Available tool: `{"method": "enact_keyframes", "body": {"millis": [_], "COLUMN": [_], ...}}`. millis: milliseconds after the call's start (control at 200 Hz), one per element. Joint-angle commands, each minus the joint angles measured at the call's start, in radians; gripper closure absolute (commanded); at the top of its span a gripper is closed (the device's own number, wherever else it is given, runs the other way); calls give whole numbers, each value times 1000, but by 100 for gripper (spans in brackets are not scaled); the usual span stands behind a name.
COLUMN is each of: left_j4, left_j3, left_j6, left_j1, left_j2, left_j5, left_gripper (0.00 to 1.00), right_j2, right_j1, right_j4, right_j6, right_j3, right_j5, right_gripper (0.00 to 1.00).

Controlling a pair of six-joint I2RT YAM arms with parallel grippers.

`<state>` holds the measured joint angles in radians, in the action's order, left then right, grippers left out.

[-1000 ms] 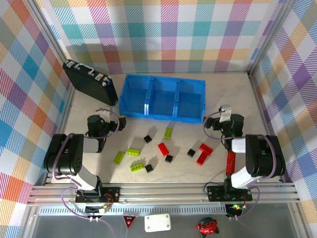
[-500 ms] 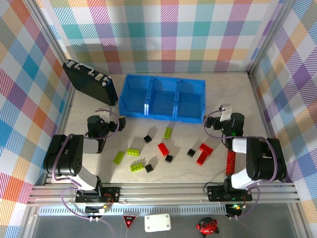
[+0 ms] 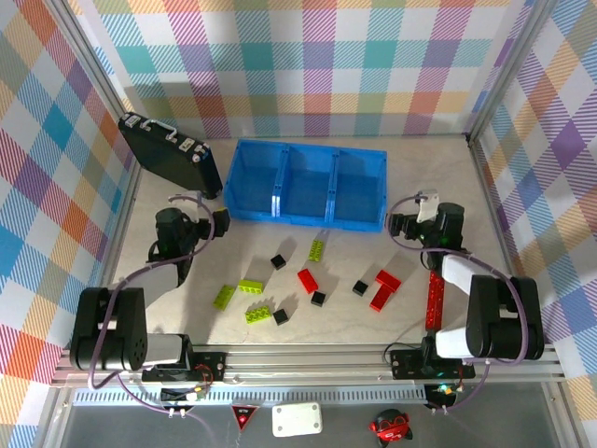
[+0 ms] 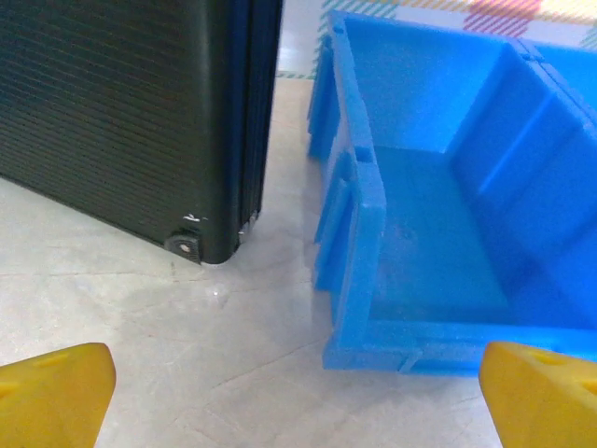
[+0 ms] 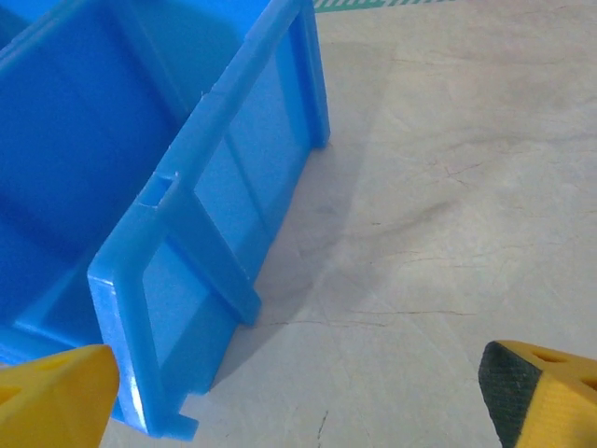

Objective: Sort the legos into containers by color
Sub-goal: Pick up the lego from the bottom-right of the table.

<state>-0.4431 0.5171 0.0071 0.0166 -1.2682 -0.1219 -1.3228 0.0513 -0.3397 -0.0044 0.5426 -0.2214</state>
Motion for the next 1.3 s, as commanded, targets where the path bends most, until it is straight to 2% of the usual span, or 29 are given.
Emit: {"method": "enact_keyframes", "body": {"millis": [0,185,440,580,780,960,1295], "left_j4": [246,570,894,1017,1091,1060,1014], "left_j3": [71,238,431,513,567,549,497], "left_j6": [-121,-202,-193,-146,-106,-45,3], "left_j1": [12,17,17,17,16,16,15], "left_j2": [47,44,55,50,62,80,103], "left_j5": [56,39,23,-44,-87,-117,-22], "left_gripper": [0,0,0,0,0,0,0], "right_j2": [45,68,71,53,93,155,165], "right_j1": [-9,-14,-29,-54,-91,-108,-196], "right_j4": [199,477,801,934,1048,1120,1235], "right_j6": [67,189,299,308,339,427,652], "right_j3": [62,191,339,390,379,345,298], "right_j5": [-22,-50,-51,-61,-18,39,193], "right_gripper": [4,10,19,23,20,18,11]}}
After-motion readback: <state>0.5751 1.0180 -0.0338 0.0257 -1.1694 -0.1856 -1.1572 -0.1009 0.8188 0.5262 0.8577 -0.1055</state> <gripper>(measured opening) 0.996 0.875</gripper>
